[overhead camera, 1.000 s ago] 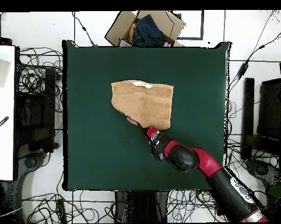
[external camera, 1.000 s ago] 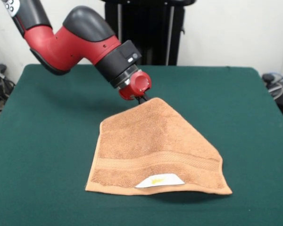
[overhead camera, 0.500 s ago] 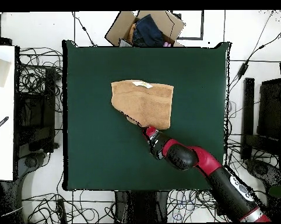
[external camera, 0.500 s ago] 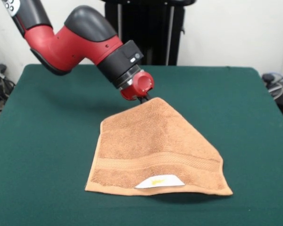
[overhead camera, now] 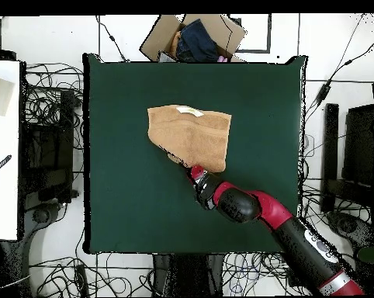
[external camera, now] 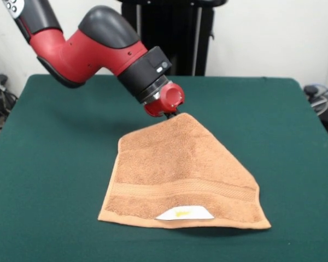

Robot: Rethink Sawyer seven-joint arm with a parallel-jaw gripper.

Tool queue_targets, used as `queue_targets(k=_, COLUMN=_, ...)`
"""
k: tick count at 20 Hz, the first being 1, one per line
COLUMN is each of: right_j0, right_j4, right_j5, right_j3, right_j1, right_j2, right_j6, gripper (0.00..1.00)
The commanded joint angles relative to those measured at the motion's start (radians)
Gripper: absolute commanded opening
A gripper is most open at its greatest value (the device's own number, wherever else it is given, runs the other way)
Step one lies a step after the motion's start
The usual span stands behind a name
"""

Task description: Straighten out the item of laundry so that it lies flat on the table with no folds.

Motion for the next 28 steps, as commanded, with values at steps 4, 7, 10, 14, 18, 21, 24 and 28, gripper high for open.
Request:
queue_targets(k=4, right_j0=0.049, right_j4=0.061, right_j5=0.015, right_j3=-0.085, right_j1=-0.024, right_j2=0.042, right_j6=-0.08, gripper=1.0)
queue_targets(k=7, right_j0=0.049, right_j4=0.067, right_j5=0.014, right_j3=-0.086, right_j1=-0.024, right_j2=0.039, right_j6=-0.079, gripper=1.0)
queue_targets(k=10, right_j0=0.051, right_j4=0.067, right_j5=0.008, right_j3=-0.082, right_j1=-0.028, right_j2=0.03, right_j6=-0.073, gripper=1.0)
queue_targets(k=14, right_j0=0.053, right_j4=0.074, right_j5=0.004, right_j3=-0.079, right_j1=-0.028, right_j2=0.029, right_j6=-0.071, gripper=1.0)
queue_targets(k=18, right_j0=0.055, right_j4=0.081, right_j5=0.002, right_j3=-0.077, right_j1=-0.029, right_j2=0.029, right_j6=-0.066, gripper=1.0)
queue_targets(k=21, right_j0=0.055, right_j4=0.083, right_j5=-0.002, right_j3=-0.072, right_j1=-0.032, right_j2=0.027, right_j6=-0.06, gripper=1.0)
queue_targets(k=24, right_j0=0.059, right_j4=0.088, right_j5=-0.001, right_j3=-0.072, right_j1=-0.033, right_j2=0.026, right_j6=-0.055, gripper=1.0)
queue_targets(k=28, right_j0=0.075, right_j4=0.11, right_j5=0.007, right_j3=-0.075, right_j1=-0.047, right_j2=0.025, right_j6=-0.031, gripper=1.0)
